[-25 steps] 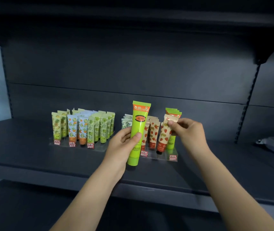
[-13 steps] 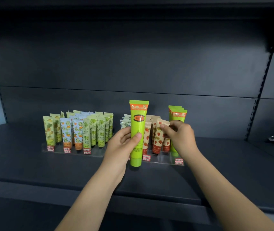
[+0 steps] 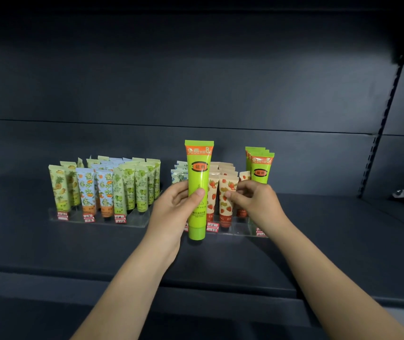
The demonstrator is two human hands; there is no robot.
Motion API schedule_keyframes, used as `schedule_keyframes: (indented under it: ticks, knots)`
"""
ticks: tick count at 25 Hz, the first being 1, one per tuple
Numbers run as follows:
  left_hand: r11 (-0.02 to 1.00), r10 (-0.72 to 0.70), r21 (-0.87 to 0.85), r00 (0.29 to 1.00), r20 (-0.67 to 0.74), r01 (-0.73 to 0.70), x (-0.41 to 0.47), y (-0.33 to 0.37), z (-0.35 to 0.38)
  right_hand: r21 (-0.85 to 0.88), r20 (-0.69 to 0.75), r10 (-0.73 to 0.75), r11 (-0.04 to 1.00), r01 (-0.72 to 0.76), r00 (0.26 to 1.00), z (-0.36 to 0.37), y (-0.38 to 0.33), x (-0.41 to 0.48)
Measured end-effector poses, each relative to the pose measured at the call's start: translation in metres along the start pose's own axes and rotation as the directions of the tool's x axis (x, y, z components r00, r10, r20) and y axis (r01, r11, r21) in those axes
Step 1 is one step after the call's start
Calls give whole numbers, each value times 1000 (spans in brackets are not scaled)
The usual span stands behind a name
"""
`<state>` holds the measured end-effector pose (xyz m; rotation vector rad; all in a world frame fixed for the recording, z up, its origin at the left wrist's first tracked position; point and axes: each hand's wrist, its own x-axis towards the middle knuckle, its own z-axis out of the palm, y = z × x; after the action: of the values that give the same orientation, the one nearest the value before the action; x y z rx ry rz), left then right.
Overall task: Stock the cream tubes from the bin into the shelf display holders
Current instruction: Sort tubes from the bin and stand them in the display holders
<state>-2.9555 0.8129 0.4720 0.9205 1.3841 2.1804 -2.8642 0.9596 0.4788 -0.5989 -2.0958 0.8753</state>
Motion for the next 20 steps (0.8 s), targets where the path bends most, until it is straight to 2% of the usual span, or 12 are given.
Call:
schedule_keyframes:
  ticks: [7,11,13,16,20]
  knots:
    - [999,12,52,1000,20,-13,2,8,-2,-30,43,-5,1000,7,999,2,3,-3]
    - [989,27,146,998,60,-35,4,23,5,-60,17,-29,998,30,999,-5,0,-8]
    - [984,26,176,997,77,-39,8,35,14,-135,4,-54,989,54,999,-13,-1,-16]
    - [971,36,227,986,165,-73,14,55,34,-343,32,-66,936,73,997,-29,5,-38]
    - [946,-97,324,936,338,-19,23,77,65,-521,81,41,853,8,996,-50,18,-91]
